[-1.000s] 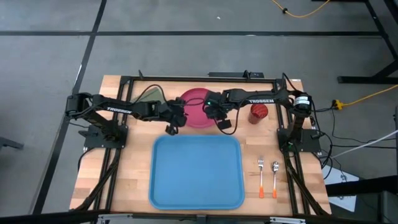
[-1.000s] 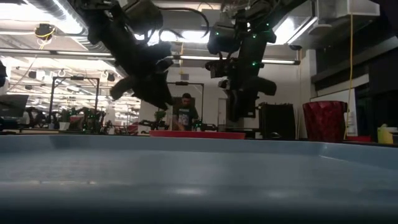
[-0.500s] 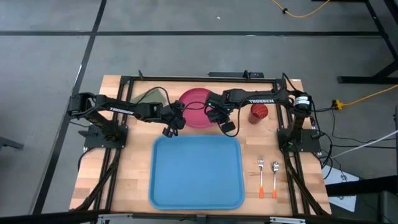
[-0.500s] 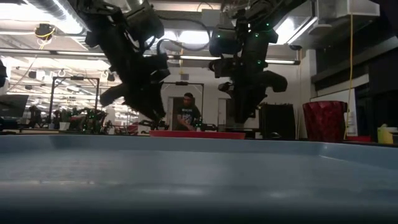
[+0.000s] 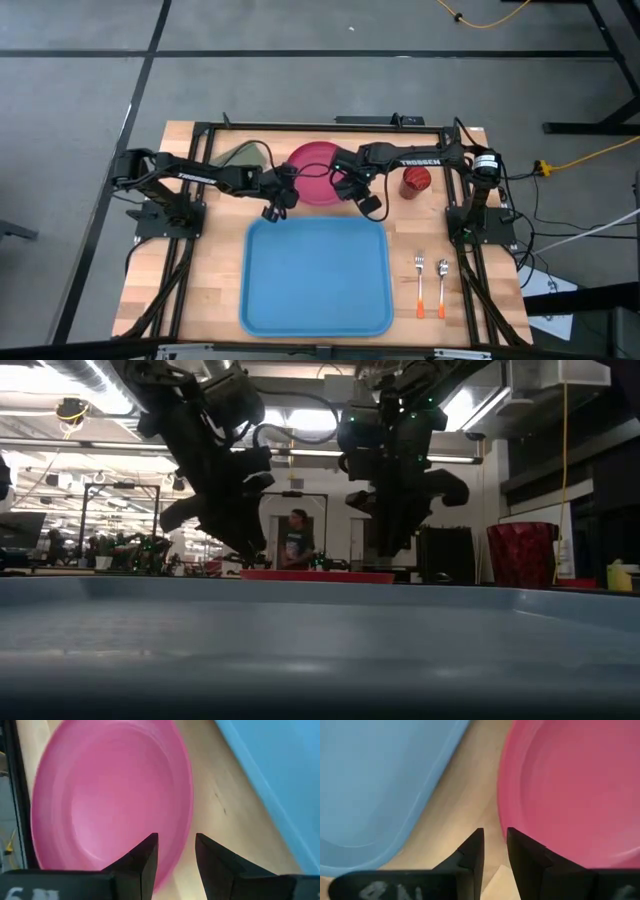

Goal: Pick and place plate/cup/fork/spoon on tray
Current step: Put the red plate on the center of the blue serving tray

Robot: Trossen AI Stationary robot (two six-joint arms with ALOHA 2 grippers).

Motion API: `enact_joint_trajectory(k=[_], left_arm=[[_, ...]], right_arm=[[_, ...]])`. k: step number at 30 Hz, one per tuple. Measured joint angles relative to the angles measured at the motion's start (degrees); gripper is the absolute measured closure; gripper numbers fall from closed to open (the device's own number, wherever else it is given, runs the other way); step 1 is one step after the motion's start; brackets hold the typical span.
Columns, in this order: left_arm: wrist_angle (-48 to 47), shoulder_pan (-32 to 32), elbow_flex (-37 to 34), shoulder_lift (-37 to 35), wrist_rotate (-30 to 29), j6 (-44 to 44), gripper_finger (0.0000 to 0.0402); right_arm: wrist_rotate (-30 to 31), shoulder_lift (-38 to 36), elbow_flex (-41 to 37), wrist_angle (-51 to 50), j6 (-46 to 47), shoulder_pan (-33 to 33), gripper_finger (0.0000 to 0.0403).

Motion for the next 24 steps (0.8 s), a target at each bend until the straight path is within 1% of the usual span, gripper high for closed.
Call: enact_joint_trajectory(k=[6,12,24], left_arm=[[0.9,0.0,0.0,1.7,-0.3,-0.2,0.0278],[1.2,0.0,0.0,4.0,-0.4,4.4,0.0278],[2.7,0.0,0.0,4.8,-0.4,4.3,0.0278]], right_arm=[[0.0,0.0,0.0,1.4,-0.3,0.0,0.0315],[0.0,0.0,0.0,1.5,-3.4,0.0,0.0315],[0.0,0.0,0.0,2.0,-3.4,0.0,0.0315]])
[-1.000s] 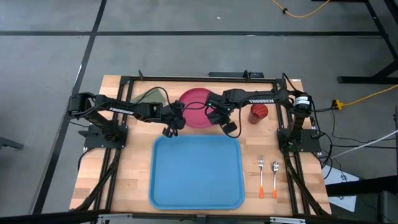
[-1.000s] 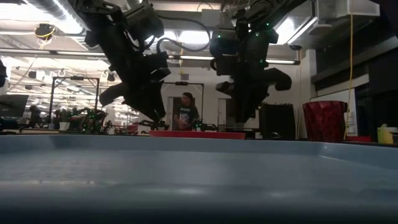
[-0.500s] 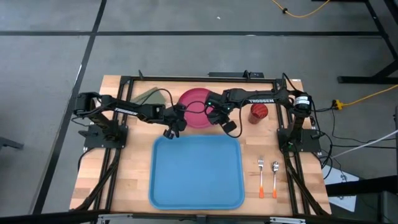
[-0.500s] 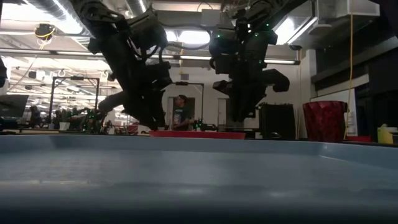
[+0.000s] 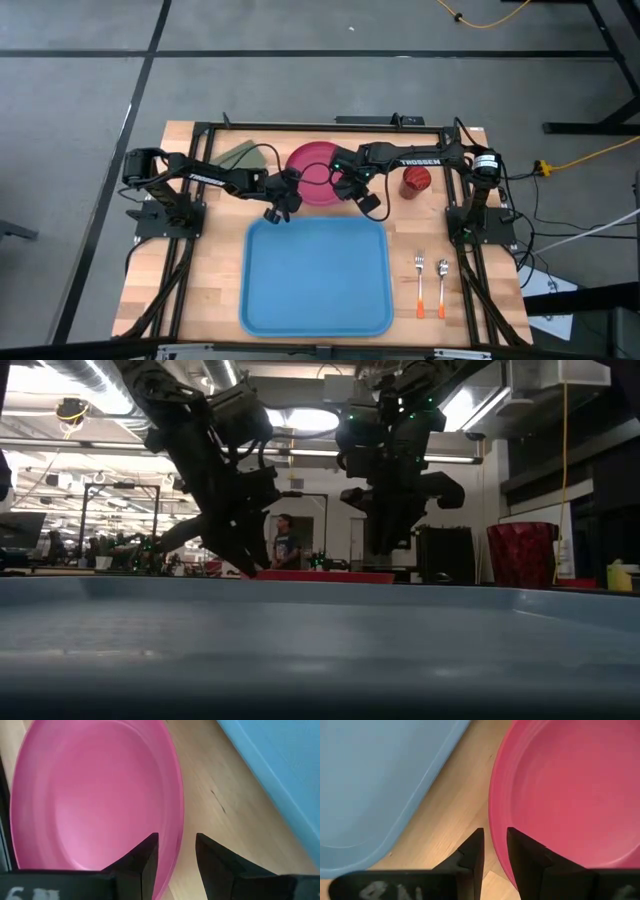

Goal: Pick and place plate/cup/fork/spoon on tray
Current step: Put the red plate on the center of the blue serving tray

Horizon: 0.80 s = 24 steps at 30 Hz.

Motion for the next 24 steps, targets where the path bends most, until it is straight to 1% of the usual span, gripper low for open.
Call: enact_joint_trajectory(k=[8,14,19,24], left_arm=[[-0.2,0.0,0.0,1.8,0.0,-0.2,0.0278],[0.5,0.0,0.0,3.0,0.0,-0.2,0.0278],[1.0,0.0,0.0,3.1,0.0,-0.2,0.0278],[1.0,0.0,0.0,3.1,-0.1,-0.2,0.0278]], right_arm=[[0.0,0.0,0.0,0.2,0.0,0.0,0.0315],[0.0,0.0,0.0,1.5,-2.7,0.0,0.0315],[-4.1,0.0,0.0,2.2,-8.3,0.0,0.0315],[-4.4,0.2,0.0,2.8,-8.5,0.0,0.0315]])
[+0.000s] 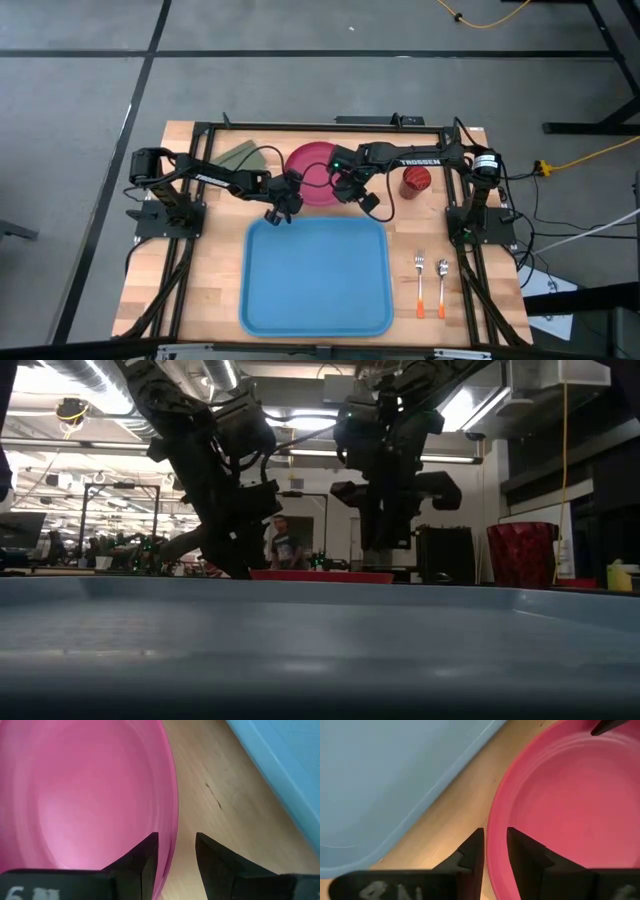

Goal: Pick and place plate/cup/fork/spoon on tray
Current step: Put the red plate on the center of the blue serving tray

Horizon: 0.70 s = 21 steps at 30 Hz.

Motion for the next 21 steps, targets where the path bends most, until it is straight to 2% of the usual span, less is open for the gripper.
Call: enact_joint_trajectory(k=[5,9,21], left_arm=[[0.0,0.0,0.0,0.0,-0.2,0.0,0.0278],[0.4,0.0,0.0,0.0,-0.2,0.0,0.0278],[0.3,0.0,0.0,0.0,-0.2,-0.2,0.0278]], right_arm=[[0.6,2.2,0.0,0.1,1.4,0.0,0.0315],[3.4,3.8,0.0,0.0,1.6,0.0,0.0315],[3.5,3.7,0.0,0.9,1.6,0.0,0.0315]])
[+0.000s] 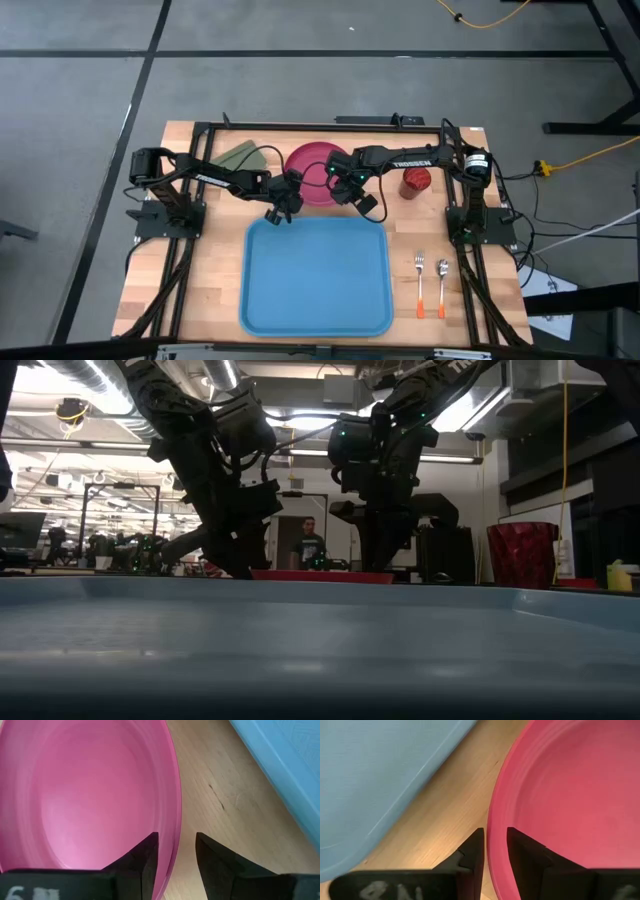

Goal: Pick and place plate/cup/fork/spoon on tray
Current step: Put the red plate on the center of the blue serving tray

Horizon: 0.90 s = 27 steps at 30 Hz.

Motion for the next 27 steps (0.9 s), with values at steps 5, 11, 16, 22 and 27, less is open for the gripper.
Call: enact_joint_trajectory(k=[5,11,16,22,27], left_arm=[[0.0,0.0,0.0,0.0,0.0,0.0,0.0278],[0.5,0.0,0.0,0.0,0.0,0.0,0.0278],[1.3,0.0,0.0,0.0,0.0,-1.2,0.0278],[1.4,0.0,0.0,0.0,0.0,-1.8,0.0278],[1.4,0.0,0.0,0.0,0.0,-1.8,0.0278]], right_arm=[[0.0,0.9,0.0,0.3,-0.2,0.0,0.0315],[0.2,3.6,0.0,0.4,0.0,0.0,0.0315],[0.2,3.9,0.0,0.9,0.1,0.0,0.0315],[0.2,3.9,0.0,0.9,1.7,0.0,0.0315],[0.2,3.9,0.0,1.0,3.4,0.0,0.0315]])
